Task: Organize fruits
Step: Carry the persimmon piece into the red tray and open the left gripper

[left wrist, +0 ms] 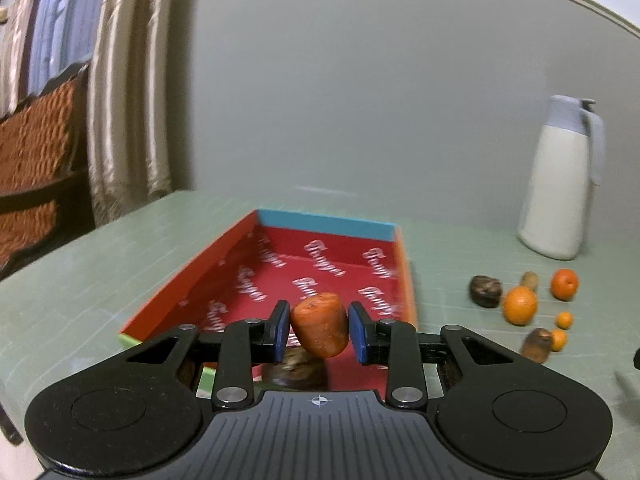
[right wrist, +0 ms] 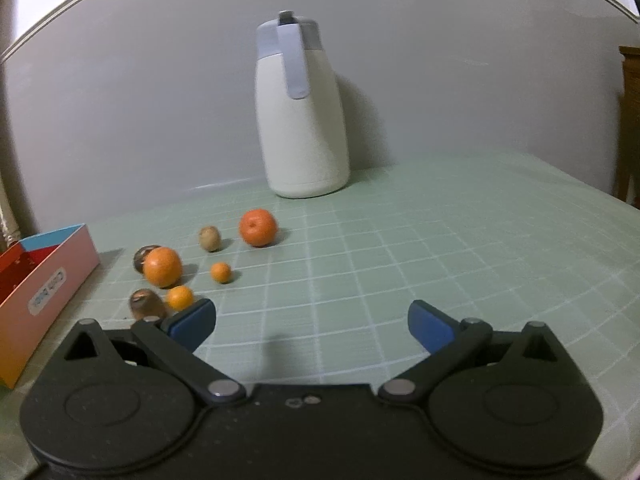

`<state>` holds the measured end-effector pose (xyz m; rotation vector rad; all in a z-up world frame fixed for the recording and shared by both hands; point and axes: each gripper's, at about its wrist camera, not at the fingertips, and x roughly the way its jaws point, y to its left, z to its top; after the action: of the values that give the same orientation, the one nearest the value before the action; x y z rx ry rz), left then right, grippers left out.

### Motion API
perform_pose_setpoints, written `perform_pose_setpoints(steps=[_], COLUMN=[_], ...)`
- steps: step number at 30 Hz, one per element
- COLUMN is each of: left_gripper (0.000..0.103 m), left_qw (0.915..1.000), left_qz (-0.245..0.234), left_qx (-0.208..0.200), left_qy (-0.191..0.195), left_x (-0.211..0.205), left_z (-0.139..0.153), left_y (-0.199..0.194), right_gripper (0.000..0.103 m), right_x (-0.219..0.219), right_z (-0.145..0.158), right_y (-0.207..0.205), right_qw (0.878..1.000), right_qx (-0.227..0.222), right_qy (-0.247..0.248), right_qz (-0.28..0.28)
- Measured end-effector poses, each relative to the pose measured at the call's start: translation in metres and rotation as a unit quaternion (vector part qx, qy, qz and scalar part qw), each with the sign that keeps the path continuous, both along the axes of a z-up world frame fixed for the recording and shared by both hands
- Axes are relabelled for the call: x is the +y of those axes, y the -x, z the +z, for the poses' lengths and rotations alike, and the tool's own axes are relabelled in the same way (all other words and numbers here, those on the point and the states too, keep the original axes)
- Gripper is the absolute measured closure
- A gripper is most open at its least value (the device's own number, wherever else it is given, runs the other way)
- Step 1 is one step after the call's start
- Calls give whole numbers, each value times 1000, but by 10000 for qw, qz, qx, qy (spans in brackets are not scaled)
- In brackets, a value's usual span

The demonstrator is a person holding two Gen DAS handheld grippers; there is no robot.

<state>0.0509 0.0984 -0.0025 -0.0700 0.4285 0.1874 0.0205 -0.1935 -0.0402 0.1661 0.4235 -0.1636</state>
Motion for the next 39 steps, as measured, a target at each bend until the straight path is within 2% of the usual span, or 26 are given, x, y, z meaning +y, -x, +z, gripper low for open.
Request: perform_pose_setpoints(steps=[6,18,26,29,30,32,33,34,39], left_gripper=[71,71,70,66,60,44,31,26,26], left_qw=[9996,9987,9982,9985,9986,9984,9981,9980,9983], left_qz=[146,267,369,371,370,423,473,516,519], left_qx=[243,335,344,335,324,279,234,197,126], left_qy=[9,-270,-312,-212,-201,-261,-302,-319,-241], left_x=[13,16,21,26,27,28,27,28,33], left_z=[-8,-10,-9,-8,-7,-6,-5,-4,-1], left_y=[-5,-9,-5,-3,-2,1,3,5,11], right_gripper=[0,0,0,0,0,0,0,0,0], right_x=[14,34,46,51,53,56,57,58,62], right_z=[1,1,0,0,1,0,0,0,0], right_y=[-5,-13,-17,-19,-19,-20,-20,-21,-22], right_qw=[9999,9992,9986,9982,9980,9978,9977,9976,9971], right_qx=[-1,-11,-17,-19,-27,-31,-29,-29,-30], right_qy=[59,136,114,137,152,188,196,198,195], right_qz=[136,383,517,591,607,637,651,669,730])
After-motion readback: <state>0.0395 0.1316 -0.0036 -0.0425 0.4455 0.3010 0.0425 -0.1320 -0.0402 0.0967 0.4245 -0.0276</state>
